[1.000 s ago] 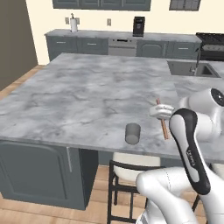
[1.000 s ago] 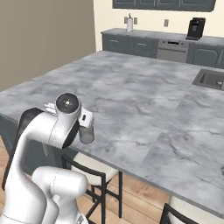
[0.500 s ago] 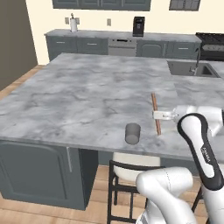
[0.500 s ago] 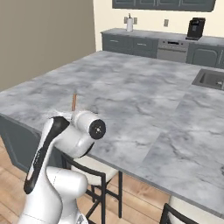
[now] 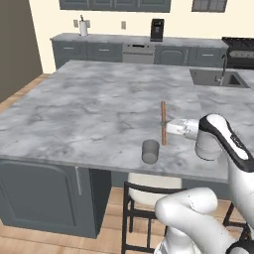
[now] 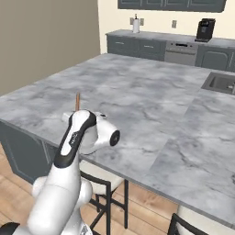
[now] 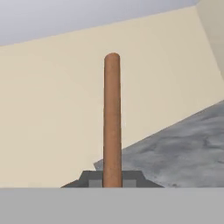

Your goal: Take a straw from the drawer in front and place it inside the glass cup on the dining counter.

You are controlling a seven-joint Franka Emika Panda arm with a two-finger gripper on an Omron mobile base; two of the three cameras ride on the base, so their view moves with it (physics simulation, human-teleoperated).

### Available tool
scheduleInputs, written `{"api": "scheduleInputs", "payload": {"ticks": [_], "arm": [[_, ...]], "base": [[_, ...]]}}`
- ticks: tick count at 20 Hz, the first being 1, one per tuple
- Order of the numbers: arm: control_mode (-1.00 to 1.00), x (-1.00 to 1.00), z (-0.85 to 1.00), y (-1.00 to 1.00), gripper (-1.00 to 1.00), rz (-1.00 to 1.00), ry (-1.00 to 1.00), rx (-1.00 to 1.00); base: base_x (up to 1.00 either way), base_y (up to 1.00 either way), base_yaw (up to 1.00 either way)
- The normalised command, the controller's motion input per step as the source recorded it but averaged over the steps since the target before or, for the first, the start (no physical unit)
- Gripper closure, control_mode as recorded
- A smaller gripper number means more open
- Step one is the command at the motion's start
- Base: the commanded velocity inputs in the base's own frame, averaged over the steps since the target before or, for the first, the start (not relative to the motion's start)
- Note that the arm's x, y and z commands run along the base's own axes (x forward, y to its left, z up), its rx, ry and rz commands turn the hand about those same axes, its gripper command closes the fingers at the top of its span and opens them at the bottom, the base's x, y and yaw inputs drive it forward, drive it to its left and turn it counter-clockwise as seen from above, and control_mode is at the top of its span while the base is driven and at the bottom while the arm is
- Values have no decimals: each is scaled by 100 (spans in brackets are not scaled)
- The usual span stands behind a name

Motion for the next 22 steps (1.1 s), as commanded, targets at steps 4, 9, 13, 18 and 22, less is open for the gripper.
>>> {"api": "scheduleInputs", "payload": {"ticks": [4, 9, 13, 18, 22], "arm": [[-100, 60, 0, 0, 100, 25, -1, 3], [-100, 35, 0, -16, 100, 16, -7, 0], [-100, 20, -2, -26, 100, 14, -9, 0], [-100, 4, -18, -4, 100, 13, -2, 0], [-100, 0, -29, 1, 100, 12, 0, 0]], "base": [[0, 0, 0], [0, 0, 0], [0, 0, 0], [0, 0, 0], [0, 0, 0]]}}
